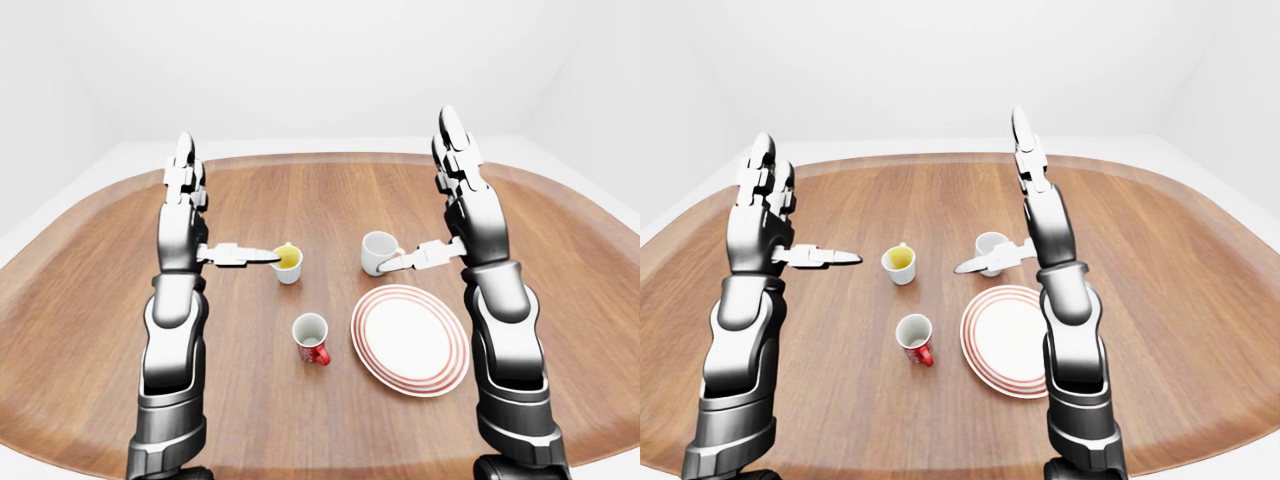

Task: Pick up the red mug and put it on the plate

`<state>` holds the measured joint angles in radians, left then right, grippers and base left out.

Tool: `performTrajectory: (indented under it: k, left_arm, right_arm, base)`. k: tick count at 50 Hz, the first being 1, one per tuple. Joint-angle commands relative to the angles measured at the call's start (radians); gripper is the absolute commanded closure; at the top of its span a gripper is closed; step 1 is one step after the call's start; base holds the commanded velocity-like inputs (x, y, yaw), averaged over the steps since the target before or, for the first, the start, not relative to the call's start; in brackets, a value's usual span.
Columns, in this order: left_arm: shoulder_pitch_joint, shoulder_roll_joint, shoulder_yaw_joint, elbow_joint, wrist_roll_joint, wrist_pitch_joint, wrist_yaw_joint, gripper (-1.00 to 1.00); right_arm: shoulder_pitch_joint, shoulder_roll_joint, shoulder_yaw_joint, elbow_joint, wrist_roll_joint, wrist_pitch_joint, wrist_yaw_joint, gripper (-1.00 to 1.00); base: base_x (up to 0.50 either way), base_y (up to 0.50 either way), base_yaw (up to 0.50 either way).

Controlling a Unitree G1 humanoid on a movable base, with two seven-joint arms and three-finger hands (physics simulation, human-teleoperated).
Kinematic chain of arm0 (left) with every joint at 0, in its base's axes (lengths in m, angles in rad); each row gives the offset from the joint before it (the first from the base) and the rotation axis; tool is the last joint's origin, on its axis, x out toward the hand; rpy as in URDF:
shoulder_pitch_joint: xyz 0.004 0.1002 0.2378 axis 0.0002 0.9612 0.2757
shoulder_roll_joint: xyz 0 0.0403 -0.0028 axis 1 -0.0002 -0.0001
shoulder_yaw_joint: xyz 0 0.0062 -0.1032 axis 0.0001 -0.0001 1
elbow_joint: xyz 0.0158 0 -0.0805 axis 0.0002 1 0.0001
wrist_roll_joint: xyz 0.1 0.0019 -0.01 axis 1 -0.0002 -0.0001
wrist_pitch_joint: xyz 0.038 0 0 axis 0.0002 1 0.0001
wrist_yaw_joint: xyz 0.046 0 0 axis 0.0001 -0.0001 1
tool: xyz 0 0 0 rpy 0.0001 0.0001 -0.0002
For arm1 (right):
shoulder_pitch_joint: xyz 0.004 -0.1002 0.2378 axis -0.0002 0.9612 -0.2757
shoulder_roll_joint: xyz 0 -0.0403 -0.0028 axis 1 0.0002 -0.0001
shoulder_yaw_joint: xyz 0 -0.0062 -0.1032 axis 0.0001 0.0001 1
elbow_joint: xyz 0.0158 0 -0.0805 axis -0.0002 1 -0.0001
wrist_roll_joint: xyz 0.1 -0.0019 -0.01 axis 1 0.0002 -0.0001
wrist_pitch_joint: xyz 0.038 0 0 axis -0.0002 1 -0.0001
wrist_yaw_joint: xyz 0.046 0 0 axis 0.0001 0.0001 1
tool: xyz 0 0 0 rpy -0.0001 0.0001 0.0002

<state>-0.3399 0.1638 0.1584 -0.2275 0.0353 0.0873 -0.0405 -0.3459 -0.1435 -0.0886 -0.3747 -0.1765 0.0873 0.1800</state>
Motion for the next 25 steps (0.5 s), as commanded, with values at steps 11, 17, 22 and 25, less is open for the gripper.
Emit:
performTrajectory:
  k: [11, 17, 22, 25]
  left_arm:
    - [0.024, 0.01, 0.019, 0.011, -0.012, 0.0, -0.004, -1.0]
    - [0.03, 0.009, 0.019, 0.024, -0.012, 0.0, -0.004, -1.0]
    - [0.027, 0.01, 0.018, 0.014, -0.011, 0.0, -0.004, -1.0]
    - [0.026, 0.009, 0.016, 0.012, -0.01, 0.0, -0.004, -1.0]
  right_arm:
    - [-0.069, 0.029, 0.092, 0.079, -0.241, 0.0, 0.113, -1.0]
    - [-0.104, 0.037, 0.108, 0.142, -0.303, 0.0, 0.155, -1.0]
    - [-0.112, 0.046, 0.129, 0.185, -0.365, 0.0, 0.181, -1.0]
    - [-0.111, 0.059, 0.138, 0.201, -0.405, 0.0, 0.2, -1.0]
  base:
    - [0.0, 0.0, 0.0]
    - [0.0, 0.0, 0.0]
    - [0.0, 0.0, 0.0]
    - [0.0, 0.0, 0.0]
